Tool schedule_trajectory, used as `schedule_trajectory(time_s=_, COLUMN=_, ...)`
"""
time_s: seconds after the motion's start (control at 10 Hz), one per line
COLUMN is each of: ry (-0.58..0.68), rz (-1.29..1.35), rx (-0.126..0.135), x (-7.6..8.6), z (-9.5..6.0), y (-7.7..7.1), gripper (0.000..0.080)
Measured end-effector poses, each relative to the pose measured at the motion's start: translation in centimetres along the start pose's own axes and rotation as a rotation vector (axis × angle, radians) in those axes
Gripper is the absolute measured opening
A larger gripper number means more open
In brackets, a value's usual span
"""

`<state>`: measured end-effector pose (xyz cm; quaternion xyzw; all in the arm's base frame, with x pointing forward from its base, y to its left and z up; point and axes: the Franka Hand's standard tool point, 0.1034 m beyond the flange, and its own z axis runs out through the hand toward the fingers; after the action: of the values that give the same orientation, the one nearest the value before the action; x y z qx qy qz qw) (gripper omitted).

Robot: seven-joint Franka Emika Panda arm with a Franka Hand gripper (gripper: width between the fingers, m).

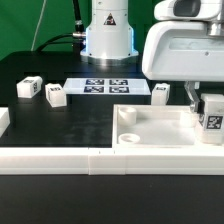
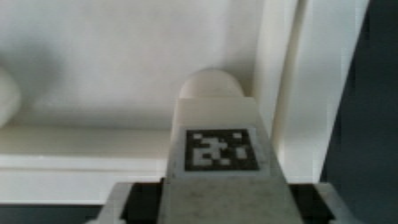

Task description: Assemble one leg

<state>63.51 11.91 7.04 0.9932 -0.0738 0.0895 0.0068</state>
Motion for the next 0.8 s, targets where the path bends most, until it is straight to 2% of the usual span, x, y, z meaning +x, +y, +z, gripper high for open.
schedule_trajectory(time_s=0.8, ry=-0.005, rz=0.935, rx=0.035, x=-0.32, z=0.06, y=-0.13, gripper=0.029)
